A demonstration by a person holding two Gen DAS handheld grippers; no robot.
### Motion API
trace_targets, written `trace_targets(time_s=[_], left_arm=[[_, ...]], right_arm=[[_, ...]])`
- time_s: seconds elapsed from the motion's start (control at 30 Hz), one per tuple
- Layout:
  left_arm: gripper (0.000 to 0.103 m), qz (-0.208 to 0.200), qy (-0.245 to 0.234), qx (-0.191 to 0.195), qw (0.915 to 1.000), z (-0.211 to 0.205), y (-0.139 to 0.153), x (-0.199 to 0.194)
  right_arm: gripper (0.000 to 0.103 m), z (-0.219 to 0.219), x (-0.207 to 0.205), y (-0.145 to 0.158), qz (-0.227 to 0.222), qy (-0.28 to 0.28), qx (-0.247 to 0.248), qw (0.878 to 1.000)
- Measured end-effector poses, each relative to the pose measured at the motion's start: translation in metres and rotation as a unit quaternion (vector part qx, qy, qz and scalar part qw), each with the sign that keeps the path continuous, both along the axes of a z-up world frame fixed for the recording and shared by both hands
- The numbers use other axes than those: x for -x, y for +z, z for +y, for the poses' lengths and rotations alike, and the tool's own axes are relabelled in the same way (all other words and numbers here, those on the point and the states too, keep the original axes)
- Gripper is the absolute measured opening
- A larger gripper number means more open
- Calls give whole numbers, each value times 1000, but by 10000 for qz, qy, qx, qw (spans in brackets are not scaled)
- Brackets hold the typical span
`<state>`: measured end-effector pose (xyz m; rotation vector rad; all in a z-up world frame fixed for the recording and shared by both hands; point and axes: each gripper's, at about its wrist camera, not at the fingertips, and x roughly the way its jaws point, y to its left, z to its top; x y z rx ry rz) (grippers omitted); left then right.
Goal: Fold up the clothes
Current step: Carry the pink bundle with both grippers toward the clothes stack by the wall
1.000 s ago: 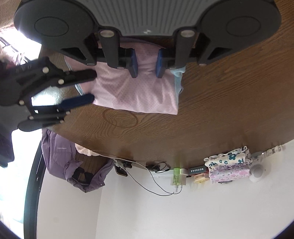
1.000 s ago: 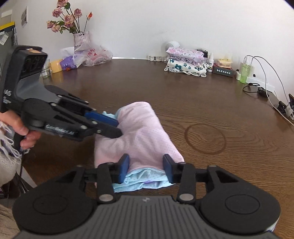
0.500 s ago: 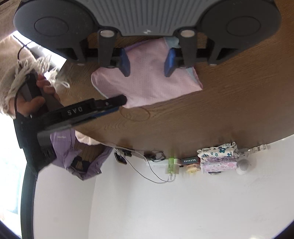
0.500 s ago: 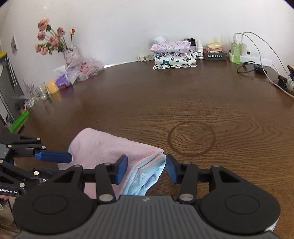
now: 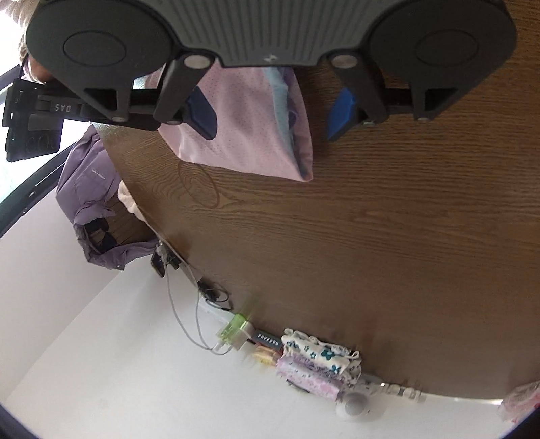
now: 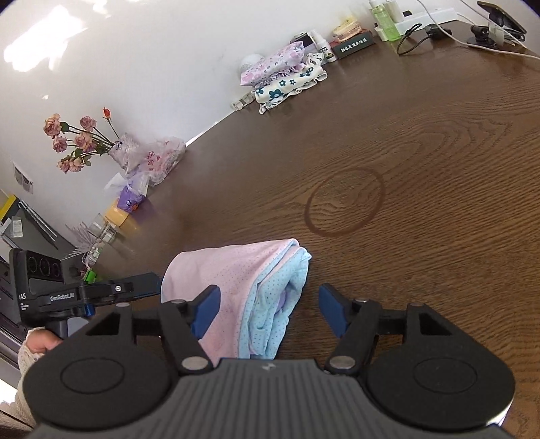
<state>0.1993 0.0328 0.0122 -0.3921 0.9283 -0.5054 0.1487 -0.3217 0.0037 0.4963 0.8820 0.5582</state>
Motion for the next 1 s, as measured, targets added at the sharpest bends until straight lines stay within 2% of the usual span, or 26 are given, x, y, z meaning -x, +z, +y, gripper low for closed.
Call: trace_targets(time_s=[0.1, 0.13, 0.2, 0.23, 0.27, 0.3, 0.33, 0.37, 0.6, 0.7, 0.83, 1.0], left_arm=[[59, 163, -81, 192, 9996, -3, -3, -7], [58, 196, -108, 229, 9995, -4, -4, -6], [47, 220, -177, 273, 9992, -9, -7, -5], [45, 245, -181, 342, 9990, -11, -9, -4], [40, 289, -193, 453, 9984, -12, -13, -4], [29, 378, -224, 605, 9972, -13, -18, -5], [24, 467, -254, 757, 9957, -13, -23, -7], [20, 517, -266, 884, 9944, -14, -27, -7], [17, 432, -130, 1347, 9899, -8, -38, -3], [17, 320, -118, 1557, 9872, -2, -32, -2], [17, -71, -140, 1560, 9876, 0, -10, -3], [17, -781, -148, 1460, 9861, 2, 37, -13]], right_arm=[[56, 3, -7, -3, 188, 108, -125, 9997], [50, 4, -8, -4, 231, 145, -164, 9995], [40, 6, -8, -8, 304, 172, -272, 9990], [35, 6, -8, -11, 379, 144, -401, 9984], [29, 6, -8, -15, 454, 116, -530, 9975], [25, 5, -9, -19, 538, 81, -673, 9962], [19, 4, -10, -24, 635, 38, -833, 9945], [17, 3, -10, -28, 697, -4, -961, 9929], [13, 3, -8, -37, 666, -214, -1358, 9883], [12, 2, -8, -34, 549, -261, -1494, 9869], [11, 4, -11, -10, 121, -144, -1512, 9883], [11, 10, -28, 39, -554, 76, -1278, 9902]])
